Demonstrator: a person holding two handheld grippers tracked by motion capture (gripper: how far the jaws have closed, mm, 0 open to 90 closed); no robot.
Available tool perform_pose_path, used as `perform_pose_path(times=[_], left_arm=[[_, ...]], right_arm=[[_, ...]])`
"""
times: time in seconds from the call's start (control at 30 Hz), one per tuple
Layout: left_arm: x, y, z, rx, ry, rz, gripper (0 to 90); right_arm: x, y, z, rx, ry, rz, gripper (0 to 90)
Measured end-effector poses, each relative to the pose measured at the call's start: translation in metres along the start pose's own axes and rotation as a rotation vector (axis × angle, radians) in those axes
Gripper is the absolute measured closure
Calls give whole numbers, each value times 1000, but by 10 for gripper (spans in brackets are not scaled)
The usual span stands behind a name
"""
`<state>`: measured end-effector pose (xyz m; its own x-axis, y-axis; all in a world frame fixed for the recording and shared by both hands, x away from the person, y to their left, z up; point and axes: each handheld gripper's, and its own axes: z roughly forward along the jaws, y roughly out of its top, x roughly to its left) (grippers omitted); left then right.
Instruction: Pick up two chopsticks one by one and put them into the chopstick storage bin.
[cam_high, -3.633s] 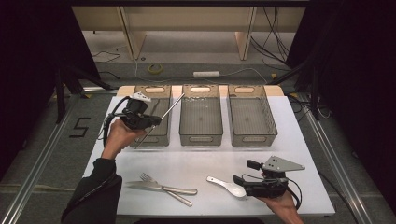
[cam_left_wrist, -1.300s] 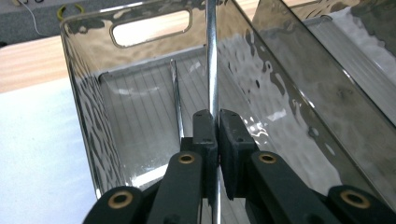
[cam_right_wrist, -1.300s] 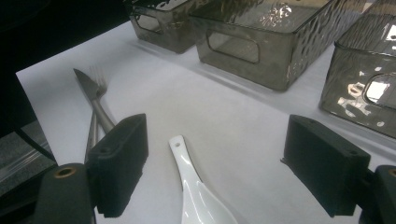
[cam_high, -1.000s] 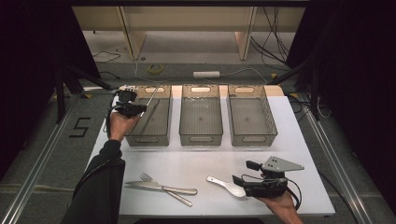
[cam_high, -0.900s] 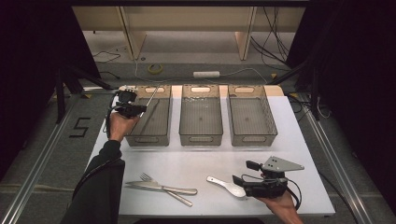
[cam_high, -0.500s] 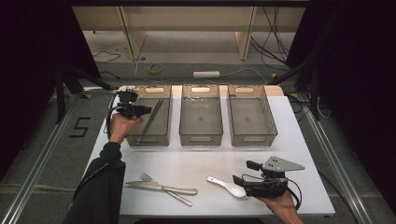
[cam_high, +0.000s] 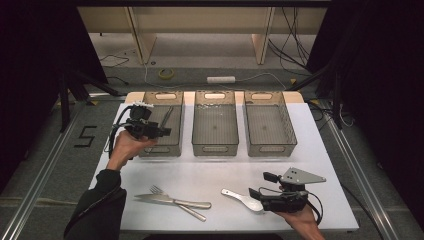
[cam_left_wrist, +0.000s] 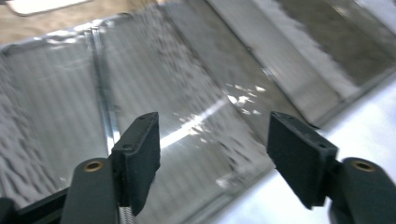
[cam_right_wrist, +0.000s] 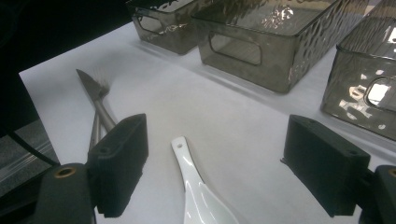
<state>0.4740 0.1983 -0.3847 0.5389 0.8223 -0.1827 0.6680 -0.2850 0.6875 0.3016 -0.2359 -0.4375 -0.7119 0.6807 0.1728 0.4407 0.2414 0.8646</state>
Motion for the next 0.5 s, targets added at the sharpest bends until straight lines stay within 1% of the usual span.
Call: perform_pose_path(times=[0.1, 0.2, 0.3, 0.4, 0.43, 0.5], left_arm=[[-10, -4, -4, 10, -19, 31, 300], [-23, -7, -7, 31, -33, 71, 277], [-35, -12, -9, 43, -58, 111, 259], [-47, -21, -9, 43, -70, 137, 243], [-49, -23, -10, 42, -79, 139, 236], [-53, -27, -12, 40, -112, 137, 226]], right_arm=[[1, 0, 1, 6, 3, -11, 229], [2, 0, 1, 12, 8, -12, 229], [2, 0, 2, 21, 13, -16, 231], [2, 0, 4, 37, 23, -23, 231], [3, 0, 4, 45, 23, -24, 231], [4, 0, 6, 53, 26, -32, 231]])
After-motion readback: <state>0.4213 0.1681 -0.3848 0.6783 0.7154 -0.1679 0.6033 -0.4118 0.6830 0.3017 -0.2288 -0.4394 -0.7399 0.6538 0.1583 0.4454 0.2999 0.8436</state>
